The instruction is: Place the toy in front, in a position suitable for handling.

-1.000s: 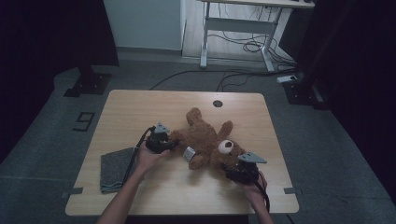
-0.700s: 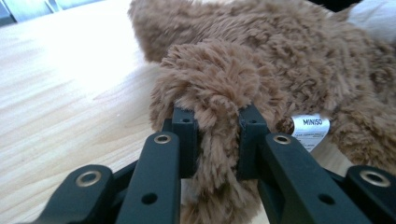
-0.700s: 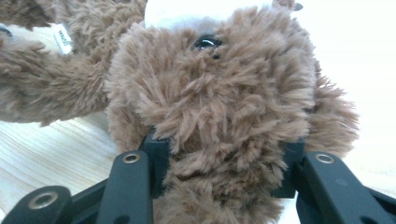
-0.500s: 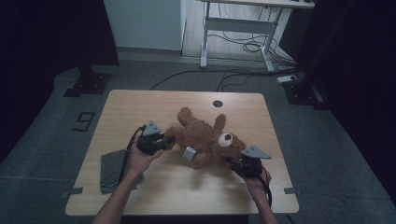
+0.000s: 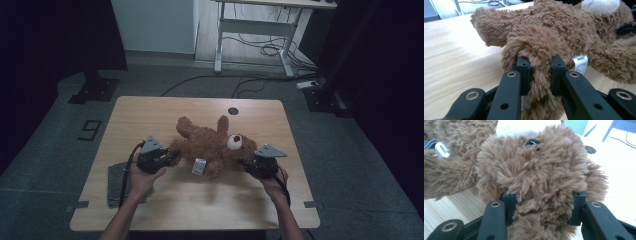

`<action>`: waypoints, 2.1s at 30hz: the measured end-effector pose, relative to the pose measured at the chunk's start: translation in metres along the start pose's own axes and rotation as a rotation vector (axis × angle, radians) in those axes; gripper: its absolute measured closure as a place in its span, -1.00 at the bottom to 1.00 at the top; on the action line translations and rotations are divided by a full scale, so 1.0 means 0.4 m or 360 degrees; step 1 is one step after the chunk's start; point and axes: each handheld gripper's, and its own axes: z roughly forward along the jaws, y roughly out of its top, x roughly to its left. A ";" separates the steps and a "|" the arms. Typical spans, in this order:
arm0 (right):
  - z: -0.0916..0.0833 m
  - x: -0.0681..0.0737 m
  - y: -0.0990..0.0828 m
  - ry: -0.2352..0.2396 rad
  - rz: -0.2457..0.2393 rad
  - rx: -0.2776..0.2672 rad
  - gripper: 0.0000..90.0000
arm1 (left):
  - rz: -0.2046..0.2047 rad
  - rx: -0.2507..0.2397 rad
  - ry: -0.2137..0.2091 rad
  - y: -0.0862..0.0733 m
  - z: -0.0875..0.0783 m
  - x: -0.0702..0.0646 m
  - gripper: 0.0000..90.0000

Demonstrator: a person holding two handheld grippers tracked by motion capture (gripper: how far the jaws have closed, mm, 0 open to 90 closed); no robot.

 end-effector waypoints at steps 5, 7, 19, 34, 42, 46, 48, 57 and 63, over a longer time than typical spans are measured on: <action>0.016 -0.017 -0.002 0.0042 -0.0005 0.0029 0.22 | -0.0016 0.0018 0.0006 -0.022 0.007 -0.007 0.66; 0.030 -0.029 -0.011 0.0069 0.0023 0.0058 0.20 | -0.0016 0.0047 0.0018 -0.032 0.019 -0.011 0.66; 0.045 -0.037 -0.083 0.0147 0.0074 0.0020 0.00 | -0.0034 0.0109 -0.0030 -0.088 0.022 -0.030 0.61; 0.030 -0.026 -0.108 0.0150 0.0112 -0.0051 -0.29 | -0.0090 0.0093 0.0029 -0.119 -0.007 -0.003 -0.13; 0.024 -0.017 -0.118 0.0146 0.0100 -0.0055 -0.27 | -0.0150 0.0056 0.0058 -0.141 -0.097 0.022 -0.35; 0.023 -0.014 -0.121 0.0131 0.0121 -0.0065 -0.30 | -0.0221 0.0058 0.0164 -0.165 -0.149 0.049 -0.37; 0.023 -0.013 -0.120 0.0118 0.0140 -0.0072 -0.34 | -0.0270 0.0068 0.0208 -0.175 -0.164 0.060 -0.38; 0.018 -0.018 -0.122 0.0129 0.0189 -0.0076 -0.42 | -0.0369 0.0227 0.0332 -0.233 -0.148 0.090 -0.42; 0.018 -0.015 -0.125 0.0121 0.0195 -0.0076 -0.42 | -0.0343 0.0275 0.0350 -0.242 -0.133 0.092 -0.44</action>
